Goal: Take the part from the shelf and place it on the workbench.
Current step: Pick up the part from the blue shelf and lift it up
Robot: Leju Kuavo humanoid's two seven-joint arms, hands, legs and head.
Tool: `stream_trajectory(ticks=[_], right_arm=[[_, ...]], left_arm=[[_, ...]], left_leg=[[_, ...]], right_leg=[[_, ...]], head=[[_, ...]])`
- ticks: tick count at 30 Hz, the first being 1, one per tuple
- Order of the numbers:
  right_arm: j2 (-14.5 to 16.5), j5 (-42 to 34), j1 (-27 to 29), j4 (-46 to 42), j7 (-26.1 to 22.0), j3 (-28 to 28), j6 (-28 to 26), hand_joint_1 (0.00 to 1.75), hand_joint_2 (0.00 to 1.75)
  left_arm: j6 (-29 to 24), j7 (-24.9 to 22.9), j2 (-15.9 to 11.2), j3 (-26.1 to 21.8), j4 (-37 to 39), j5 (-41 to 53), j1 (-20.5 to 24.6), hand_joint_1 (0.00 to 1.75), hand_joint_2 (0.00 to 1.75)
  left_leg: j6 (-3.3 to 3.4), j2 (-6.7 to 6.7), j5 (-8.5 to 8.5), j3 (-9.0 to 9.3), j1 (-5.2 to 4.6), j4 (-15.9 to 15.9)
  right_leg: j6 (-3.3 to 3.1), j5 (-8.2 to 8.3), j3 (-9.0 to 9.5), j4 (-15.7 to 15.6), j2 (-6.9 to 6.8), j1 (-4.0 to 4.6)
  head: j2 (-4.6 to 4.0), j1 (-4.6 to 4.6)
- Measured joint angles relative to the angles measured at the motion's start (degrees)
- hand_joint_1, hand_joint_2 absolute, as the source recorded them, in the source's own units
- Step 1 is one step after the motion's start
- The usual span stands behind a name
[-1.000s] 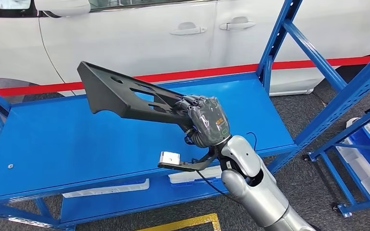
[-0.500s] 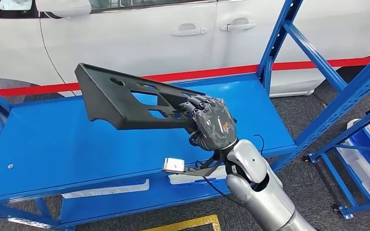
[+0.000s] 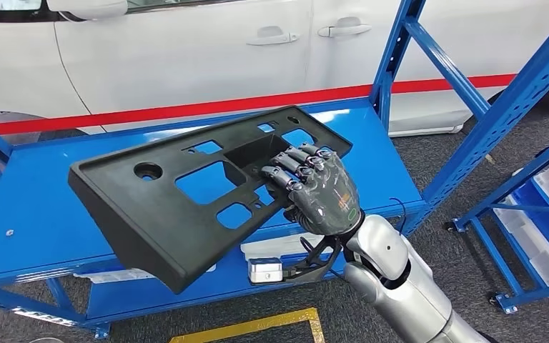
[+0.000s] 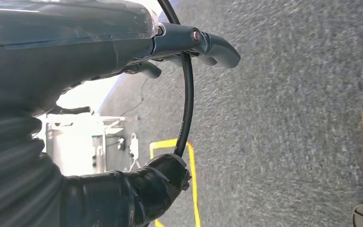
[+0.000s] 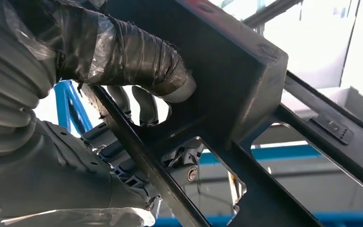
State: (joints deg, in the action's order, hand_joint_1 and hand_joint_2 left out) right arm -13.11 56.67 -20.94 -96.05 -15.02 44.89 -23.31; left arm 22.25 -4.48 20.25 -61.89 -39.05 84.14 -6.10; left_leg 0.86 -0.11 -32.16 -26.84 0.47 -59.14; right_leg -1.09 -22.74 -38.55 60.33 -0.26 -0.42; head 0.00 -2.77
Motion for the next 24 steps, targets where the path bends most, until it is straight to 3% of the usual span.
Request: stream_trajectory(ticks=[4, 5, 6, 8, 9, 10, 11, 13, 15, 16, 17, 19, 20, 21, 24], right_arm=[[-1.0, 0.2, -0.3, -0.8, -0.5, 0.8, -1.1, 1.75, 1.75], [-1.3, 0.2, -0.3, -1.0, -0.6, 0.9, -1.3, 1.75, 1.75], [-1.6, 0.2, -0.4, -1.1, -0.8, 1.1, -1.6, 1.75, 1.75], [-2.0, 0.3, -0.4, -1.3, -0.9, 1.4, -1.8, 1.75, 1.75], [-2.1, 0.3, -0.4, -1.4, -0.9, 1.6, -1.8, 1.75, 1.75], [-2.2, 0.3, -0.4, -1.4, -0.9, 1.7, -1.8, 1.75, 1.75], [-2.3, 0.3, -0.4, -1.4, -0.9, 1.8, -1.8, 1.75, 1.75], [-2.5, 0.3, -0.5, -1.4, -0.9, 2.1, -1.9, 1.75, 1.75], [-2.7, 0.2, -0.6, -1.6, -1.1, 2.3, -2.0, 1.75, 1.75], [-2.8, 0.1, -0.7, -1.7, -1.2, 2.4, -2.1, 1.75, 1.75], [-2.9, -0.1, -0.7, -1.9, -1.5, 2.4, -2.3, 1.75, 1.75], [-3.1, -0.6, -0.9, -2.0, -1.8, 2.5, -2.5, 1.75, 1.75], [-3.1, -0.8, -0.9, -2.1, -1.9, 2.6, -2.6, 1.75, 1.75], [-3.1, -1.0, -1.0, -2.2, -1.9, 2.7, -2.6, 1.75, 1.75], [-3.1, -1.2, -1.1, -2.3, -1.9, 2.8, -2.5, 1.75, 1.75]], left_arm=[[-0.4, 0.7, -0.1, -0.1, 0.6, 1.1, 0.3, 0.00, 1.75], [-0.6, 0.9, -0.1, -0.1, 0.8, 1.4, 0.4, 0.00, 1.75], [-0.7, 1.1, -0.1, -0.1, 1.0, 1.6, 0.5, 0.00, 1.75], [-0.8, 1.4, -0.1, -0.1, 1.3, 1.9, 0.7, 0.00, 1.75], [-0.8, 1.4, -0.1, -0.1, 1.4, 1.9, 0.7, 0.00, 1.75], [-0.8, 1.5, -0.1, -0.1, 1.4, 2.0, 0.7, 0.00, 1.75], [-0.8, 1.5, -0.1, -0.1, 1.6, 2.1, 0.7, 0.00, 1.75], [-0.8, 1.6, -0.1, -0.1, 1.8, 2.3, 0.8, 0.00, 1.75], [-0.8, 1.8, -0.1, -0.1, 1.9, 2.6, 1.0, 0.00, 1.75], [-0.9, 2.0, -0.1, -0.1, 2.0, 2.9, 1.1, 0.00, 1.75], [-0.9, 2.2, -0.1, -0.1, 2.0, 3.2, 1.2, 0.00, 1.75], [-0.8, 2.5, -0.2, -0.3, 2.1, 3.8, 1.2, 0.00, 1.75], [-0.8, 2.6, -0.2, -0.4, 2.1, 4.0, 1.1, 0.00, 1.75], [-0.7, 2.7, -0.2, -0.6, 2.1, 4.2, 1.1, 0.00, 1.75], [-0.6, 2.8, -0.2, -1.0, 2.2, 4.5, 1.2, 0.00, 1.75]], left_leg=[[0.70, -0.04, 1.86, -0.47, -0.25, 2.0], [1.10, 0.01, 2.67, -0.91, -0.11, 2.3], [1.46, 0.07, 3.54, -1.51, 0.05, 2.6], [1.90, 0.03, 4.87, -3.10, 0.07, 2.6], [1.92, -0.05, 5.45, -3.99, 0.05, 2.4], [1.89, -0.18, 5.97, -4.93, 0.04, 2.3], [1.81, -0.41, 6.47, -5.87, 0.03, 2.0], [1.49, -1.18, 7.29, -7.66, 0.05, 1.2], [0.97, -2.08, 7.95, -8.97, -0.02, 0.4], [0.66, -2.48, 8.34, -9.31, -0.03, 0.2], [0.33, -2.94, 8.81, -9.54, -0.03, 0.3], [-0.36, -3.74, 9.44, -9.94, 0.01, 0.2], [-0.65, -3.47, 8.75, -10.43, 0.03, -0.4], [-0.91, -2.82, 6.99, -11.13, 0.04, -1.9], [-1.62, -0.67, -0.64, -13.71, 0.29, -11.4]], right_leg=[[1.51, 1.32, -0.33, -0.6, -0.09, -0.12], [1.80, 0.14, -0.68, 0.0, -0.01, -0.16], [2.05, -2.15, -1.30, 1.8, 0.08, -0.18], [2.34, -8.24, -2.75, 8.0, 0.18, -0.34], [2.47, -10.16, -3.16, 11.3, 0.17, -0.36], [2.57, -10.61, -2.95, 13.4, 0.18, -0.37], [2.60, -9.78, -1.93, 13.9, 0.20, -0.37], [2.36, -6.84, 2.72, 9.4, 0.90, -0.40], [1.76, -6.81, 8.05, 2.1, 2.97, -0.39], [1.52, -7.38, 9.58, -0.4, 3.74, -0.36], [1.31, -7.84, 10.12, -1.5, 3.91, -0.26], [0.75, -7.20, 9.68, -1.8, 2.62, -0.30], [0.32, -6.74, 9.28, -1.9, 1.94, -0.41], [-0.13, -6.20, 8.76, -2.1, 1.19, -0.57], [-0.71, -4.85, 6.80, -2.0, -0.86, -0.59]], head=[[0.00, -0.04], [0.00, -0.07], [0.00, -0.09], [0.00, -0.14], [0.00, -0.13], [0.00, -0.14], [0.00, -0.13], [0.00, -0.13], [0.00, -0.10], [0.00, -0.11], [0.00, -0.10], [0.00, -0.12], [0.00, -0.05], [0.00, 0.00], [0.00, 0.11]])
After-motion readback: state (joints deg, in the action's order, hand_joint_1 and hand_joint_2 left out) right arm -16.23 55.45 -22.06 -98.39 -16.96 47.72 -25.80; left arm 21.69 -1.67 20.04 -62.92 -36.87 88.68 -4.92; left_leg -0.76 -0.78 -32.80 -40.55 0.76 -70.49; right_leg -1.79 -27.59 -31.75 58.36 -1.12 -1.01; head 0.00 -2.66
